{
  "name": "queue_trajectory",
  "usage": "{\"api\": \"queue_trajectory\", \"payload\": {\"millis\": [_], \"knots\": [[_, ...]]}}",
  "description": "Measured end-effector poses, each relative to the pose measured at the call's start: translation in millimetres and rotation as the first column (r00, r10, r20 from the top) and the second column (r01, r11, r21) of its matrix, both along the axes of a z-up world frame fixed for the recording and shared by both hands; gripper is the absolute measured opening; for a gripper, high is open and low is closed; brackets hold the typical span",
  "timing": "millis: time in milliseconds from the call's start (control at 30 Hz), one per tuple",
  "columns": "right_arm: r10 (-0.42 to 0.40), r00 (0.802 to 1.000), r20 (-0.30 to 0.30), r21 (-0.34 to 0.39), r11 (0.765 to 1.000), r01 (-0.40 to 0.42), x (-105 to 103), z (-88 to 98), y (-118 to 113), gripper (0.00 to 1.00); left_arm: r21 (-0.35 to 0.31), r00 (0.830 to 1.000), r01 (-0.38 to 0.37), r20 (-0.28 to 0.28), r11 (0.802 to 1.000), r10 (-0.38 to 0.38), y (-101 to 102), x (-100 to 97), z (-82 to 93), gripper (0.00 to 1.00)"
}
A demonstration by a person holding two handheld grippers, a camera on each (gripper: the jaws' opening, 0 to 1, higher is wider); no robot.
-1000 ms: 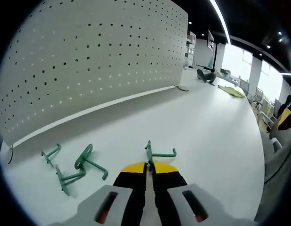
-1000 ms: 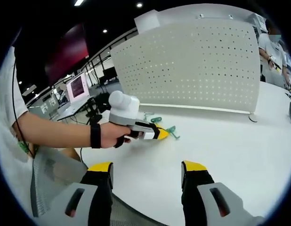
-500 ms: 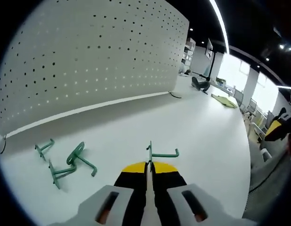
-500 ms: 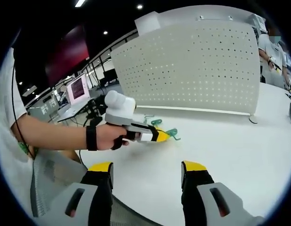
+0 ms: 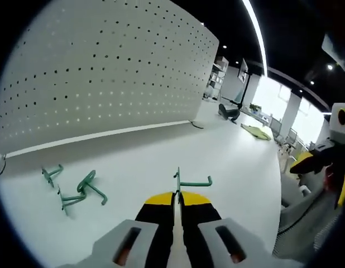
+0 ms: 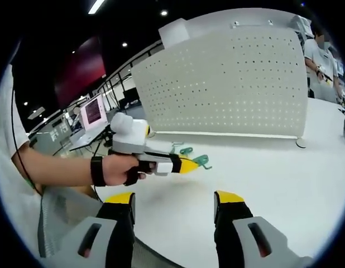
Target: Insert the hook assembly into the mounting plate slot until the hook locks in place.
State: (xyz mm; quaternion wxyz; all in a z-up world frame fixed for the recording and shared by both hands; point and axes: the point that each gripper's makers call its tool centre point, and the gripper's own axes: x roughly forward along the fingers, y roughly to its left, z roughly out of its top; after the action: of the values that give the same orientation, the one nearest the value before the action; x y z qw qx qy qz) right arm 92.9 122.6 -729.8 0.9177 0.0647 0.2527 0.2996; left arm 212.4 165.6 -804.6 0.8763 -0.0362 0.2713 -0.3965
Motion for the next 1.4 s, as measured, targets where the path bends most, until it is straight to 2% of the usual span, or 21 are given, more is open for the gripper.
{"api": "queue_trajectory", "payload": {"millis": [67, 133, 200, 267, 500, 867, 1167, 1400], "knots": [[-0.005, 1.0, 0.008, 0.014, 1.0, 0.005, 1.0, 2.2, 0.2, 0.55, -0.027, 1.0, 0.004, -0.018, 1.0, -0.005, -0.7, -4.7, 1.2, 0.03], [-0.005, 1.0, 0.006, 0.027, 1.0, 0.004, 1.1, 3.4, 1.4, 0.55, -0.025, 1.0, 0.001, -0.012, 1.0, -0.001, 1.5, -8.8, 3.3, 0.03], [0.007, 0.999, 0.035, 0.019, 1.0, -0.007, 1.5, 5.5, 2.4, 0.52, -0.029, 1.0, -0.003, -0.015, 1.0, 0.003, 2.9, -11.3, 3.9, 0.03], [0.007, 1.0, 0.03, 0.028, 1.0, -0.008, 1.6, 5.6, 2.9, 0.52, -0.037, 1.0, -0.011, -0.022, 0.999, 0.01, 4.6, -15.5, 7.5, 0.03], [0.007, 0.999, 0.034, 0.066, 0.998, -0.009, 1.9, 10.3, 6.6, 0.49, -0.069, 1.0, -0.01, 0.008, 0.998, 0.01, 6.2, -28.4, 26.0, 0.04], [0.013, 0.999, 0.042, 0.101, 0.995, -0.017, 6.1, 16.4, 12.7, 0.46, -0.104, 0.999, -0.016, 0.028, 0.995, 0.019, 13.4, -45.4, 45.0, 0.04], [0.032, 0.998, 0.062, 0.124, 0.992, -0.039, 9.5, 22.7, 21.2, 0.4, -0.12, 0.997, -0.017, 0.07, 0.993, 0.025, 18.3, -57.4, 63.1, 0.04], [0.021, 0.997, 0.072, 0.176, 0.984, -0.033, 15.4, 28.5, 23.4, 0.38, -0.137, 0.995, -0.008, 0.095, 0.991, 0.021, 17.2, -67.4, 76.3, 0.04]]}}
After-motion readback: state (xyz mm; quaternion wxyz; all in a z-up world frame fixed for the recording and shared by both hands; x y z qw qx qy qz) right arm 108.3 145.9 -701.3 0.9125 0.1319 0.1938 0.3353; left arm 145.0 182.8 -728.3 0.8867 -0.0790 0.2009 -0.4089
